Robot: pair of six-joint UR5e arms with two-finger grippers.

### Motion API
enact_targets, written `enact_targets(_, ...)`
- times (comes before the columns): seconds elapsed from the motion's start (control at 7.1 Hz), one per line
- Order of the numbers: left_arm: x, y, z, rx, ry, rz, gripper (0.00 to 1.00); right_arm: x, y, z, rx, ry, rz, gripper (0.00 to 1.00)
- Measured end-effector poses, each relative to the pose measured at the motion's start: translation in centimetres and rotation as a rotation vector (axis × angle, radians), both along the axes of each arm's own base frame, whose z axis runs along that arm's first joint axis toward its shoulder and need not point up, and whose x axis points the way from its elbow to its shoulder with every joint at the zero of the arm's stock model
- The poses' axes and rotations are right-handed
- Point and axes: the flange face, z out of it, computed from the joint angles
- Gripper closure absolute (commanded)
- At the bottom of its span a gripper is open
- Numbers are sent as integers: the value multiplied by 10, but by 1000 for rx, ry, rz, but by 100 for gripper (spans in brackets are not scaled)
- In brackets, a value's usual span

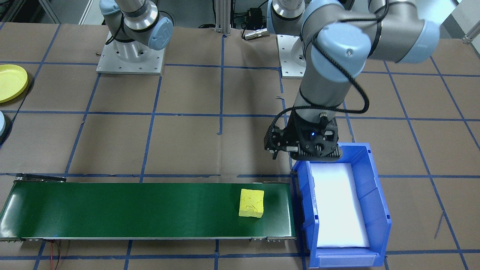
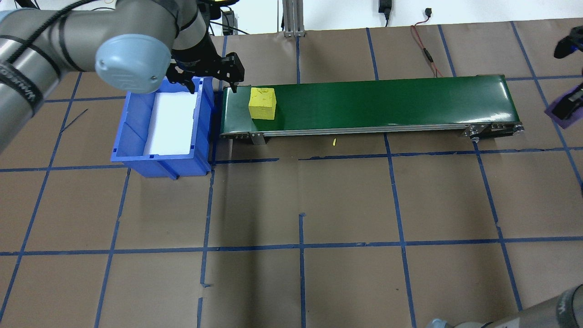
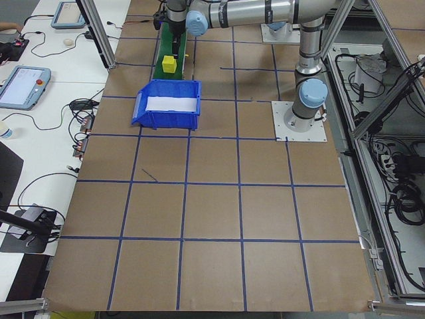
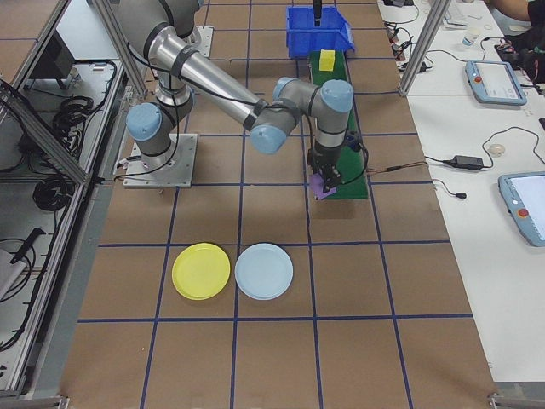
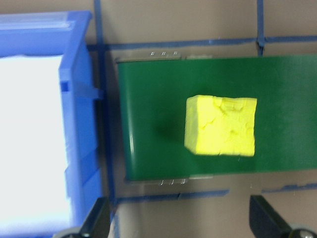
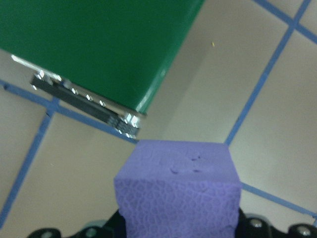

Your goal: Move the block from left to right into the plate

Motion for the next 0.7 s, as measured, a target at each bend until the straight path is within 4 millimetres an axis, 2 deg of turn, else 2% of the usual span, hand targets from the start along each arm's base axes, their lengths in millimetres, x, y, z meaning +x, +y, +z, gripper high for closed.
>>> enact_targets(0.28,45,43,56,15,-29,69,0,-92,60,-16,42,-36,6,70)
enact_targets(0.42,64,60,72,25,-32,101,0,-133,94,-30,34,-65,-6,69)
enact_targets(0.56,76,72,81,36,-29,121,0,-163,123,-51,20,-86,-16,50)
enact_targets(0.7,80,76,84,39,-21,129,0,-181,144,-77,10,-114,-29,18)
